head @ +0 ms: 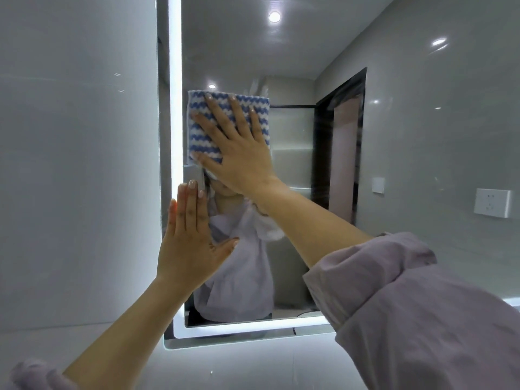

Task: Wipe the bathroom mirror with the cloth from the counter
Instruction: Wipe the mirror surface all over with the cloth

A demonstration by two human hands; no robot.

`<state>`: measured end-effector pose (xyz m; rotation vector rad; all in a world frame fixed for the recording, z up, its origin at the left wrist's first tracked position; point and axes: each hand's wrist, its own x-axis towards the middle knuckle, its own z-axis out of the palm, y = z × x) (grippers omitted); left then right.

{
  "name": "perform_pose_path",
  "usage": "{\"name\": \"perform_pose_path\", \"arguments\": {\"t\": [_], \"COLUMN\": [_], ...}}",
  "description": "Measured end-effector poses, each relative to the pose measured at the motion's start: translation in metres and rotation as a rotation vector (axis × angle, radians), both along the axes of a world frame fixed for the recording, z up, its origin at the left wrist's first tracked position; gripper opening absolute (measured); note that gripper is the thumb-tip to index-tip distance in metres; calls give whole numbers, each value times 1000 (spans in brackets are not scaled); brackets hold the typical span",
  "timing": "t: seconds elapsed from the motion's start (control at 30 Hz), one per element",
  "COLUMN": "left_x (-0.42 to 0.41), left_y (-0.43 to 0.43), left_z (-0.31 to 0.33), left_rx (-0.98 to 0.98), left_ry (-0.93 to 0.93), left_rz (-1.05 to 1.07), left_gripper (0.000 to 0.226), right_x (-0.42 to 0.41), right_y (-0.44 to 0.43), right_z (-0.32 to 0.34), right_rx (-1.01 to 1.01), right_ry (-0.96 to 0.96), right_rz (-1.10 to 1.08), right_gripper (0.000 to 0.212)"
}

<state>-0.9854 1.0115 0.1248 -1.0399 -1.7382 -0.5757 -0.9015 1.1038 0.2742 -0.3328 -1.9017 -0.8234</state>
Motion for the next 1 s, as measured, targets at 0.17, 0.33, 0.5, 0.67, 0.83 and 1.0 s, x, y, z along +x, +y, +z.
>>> {"name": "perform_pose_path", "arguments": {"t": [0.17, 0.33, 0.5, 0.67, 0.83, 1.0], "left_x": [0, 0, 0, 0, 0, -1], "left_y": [-1, -3, -3, -2, -2, -2], "left_z": [-2, -2, -1, -2, -3, -2], "left_rx": [-10, -17, -12, 2, 4, -6], "left_ry": [21, 22, 14, 20, 28, 31], "left_rz": [8, 1, 2, -8, -3, -2], "left_gripper": [111, 111, 110, 110, 110, 109], "right_x": [45, 104, 160, 190, 188, 175], "right_y": [44, 99, 145, 170, 167, 163], "right_z": [6, 8, -4, -19, -20, -17], "right_rx": [-65, -146, -228, -388, -385, -407], "right_ry": [60, 94, 160, 304, 325, 346], "right_rz": [-51, -99, -133, -153, -167, -183], "right_gripper": [76, 75, 80, 79, 77, 75]}}
